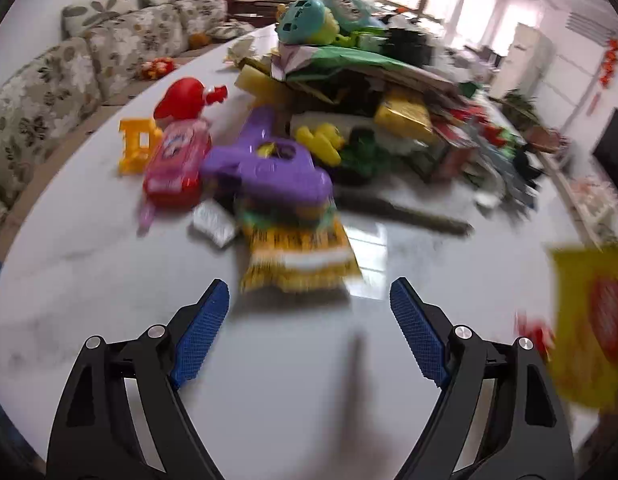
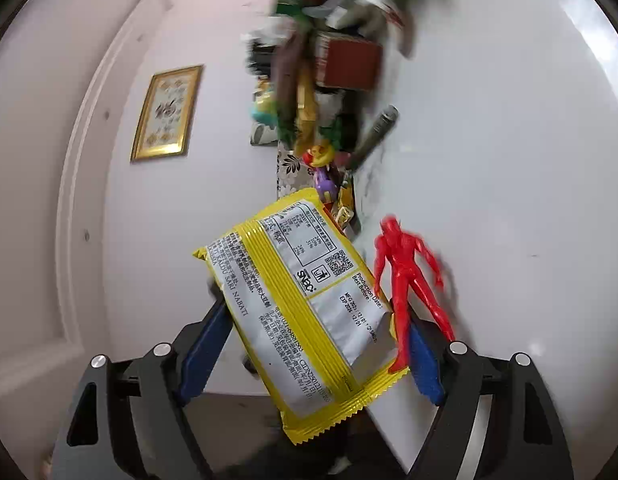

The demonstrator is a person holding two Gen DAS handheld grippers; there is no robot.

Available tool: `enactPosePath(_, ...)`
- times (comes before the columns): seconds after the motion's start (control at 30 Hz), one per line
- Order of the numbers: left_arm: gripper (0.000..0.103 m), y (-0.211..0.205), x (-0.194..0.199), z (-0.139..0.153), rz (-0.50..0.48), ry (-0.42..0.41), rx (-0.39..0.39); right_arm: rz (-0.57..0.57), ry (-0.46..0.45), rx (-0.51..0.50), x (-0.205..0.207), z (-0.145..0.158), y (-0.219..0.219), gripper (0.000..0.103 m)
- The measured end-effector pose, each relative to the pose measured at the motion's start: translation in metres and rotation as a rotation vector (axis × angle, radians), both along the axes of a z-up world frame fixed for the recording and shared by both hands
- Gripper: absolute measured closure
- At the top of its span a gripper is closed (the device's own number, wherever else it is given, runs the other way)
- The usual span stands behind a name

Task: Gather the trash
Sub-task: 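Grasp the yellow snack packet with right tool while left tool grasps green snack packet, then carry both snack packets into the bin and open both tools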

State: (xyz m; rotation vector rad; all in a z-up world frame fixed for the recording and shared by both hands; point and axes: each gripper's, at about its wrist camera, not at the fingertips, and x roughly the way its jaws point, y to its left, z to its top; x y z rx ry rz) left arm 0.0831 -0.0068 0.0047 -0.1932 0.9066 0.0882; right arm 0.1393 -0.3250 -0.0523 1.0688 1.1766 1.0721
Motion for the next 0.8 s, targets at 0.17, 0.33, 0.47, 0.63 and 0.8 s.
enactPosePath(0.17,0.021,-0.013,0.043,-0.014,0.081,0.068,0.149,-0.021,-0.184,-0.035,-0.016,0.037,-0.012,0.025)
enactPosePath(0.33,0.051,-0.014,0.04,-0.008,0.031,0.031,0.105,-0.05,-0.29,-0.07,-0.036,0.057,-0.022,0.025)
enactPosePath(0.47,0.053,-0.004,-0.016,0.016,-0.042,-0.105,0.046,-0.052,-0.328,-0.104,-0.048,0.064,-0.011,0.025)
enactPosePath(0.63,0.053,0.001,-0.113,0.07,-0.134,-0.313,0.092,-0.053,-0.399,-0.153,-0.071,0.079,0.007,0.025)
enactPosePath(0.8,0.053,-0.007,-0.199,0.093,-0.266,-0.396,0.186,-0.033,-0.501,-0.153,-0.121,0.098,0.024,0.025)
